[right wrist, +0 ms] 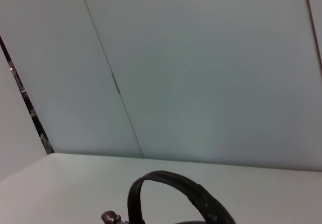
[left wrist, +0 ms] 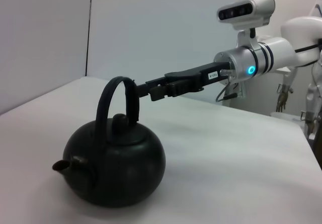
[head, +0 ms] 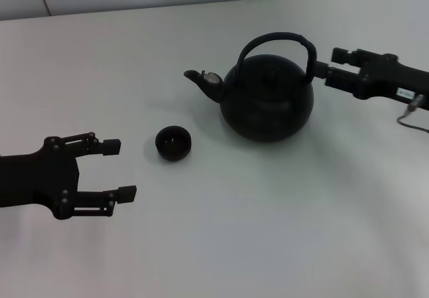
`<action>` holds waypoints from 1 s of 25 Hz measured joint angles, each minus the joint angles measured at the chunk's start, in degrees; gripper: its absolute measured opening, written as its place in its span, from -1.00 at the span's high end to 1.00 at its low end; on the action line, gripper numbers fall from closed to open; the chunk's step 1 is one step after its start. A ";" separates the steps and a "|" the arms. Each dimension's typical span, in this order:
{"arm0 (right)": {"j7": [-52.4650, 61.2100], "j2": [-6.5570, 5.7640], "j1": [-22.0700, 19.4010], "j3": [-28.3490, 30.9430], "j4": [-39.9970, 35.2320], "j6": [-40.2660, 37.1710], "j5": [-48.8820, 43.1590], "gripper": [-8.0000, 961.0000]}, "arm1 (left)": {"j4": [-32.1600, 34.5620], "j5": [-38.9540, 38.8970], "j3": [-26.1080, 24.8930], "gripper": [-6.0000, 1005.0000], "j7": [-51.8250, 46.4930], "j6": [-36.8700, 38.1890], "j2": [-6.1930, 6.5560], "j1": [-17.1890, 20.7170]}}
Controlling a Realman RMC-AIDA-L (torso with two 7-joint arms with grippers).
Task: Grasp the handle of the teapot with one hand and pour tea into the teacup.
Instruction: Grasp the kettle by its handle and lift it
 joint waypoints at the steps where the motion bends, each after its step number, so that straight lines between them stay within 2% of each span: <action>1: -0.65 -0.01 0.94 -0.40 1.11 0.79 -0.03 -0.32 | 0.00 0.03 0.00 -0.71 0.00 -0.14 0.00 0.00; 6: -1.00 -0.06 2.43 -2.17 2.39 3.04 -0.40 -0.32 | 0.00 0.08 0.00 -0.71 -0.02 -0.41 -0.04 -0.21; 25: -0.97 0.13 2.50 -2.79 4.17 8.84 2.32 -0.31 | -0.01 0.71 0.06 -0.71 -0.03 -1.50 -0.40 -0.53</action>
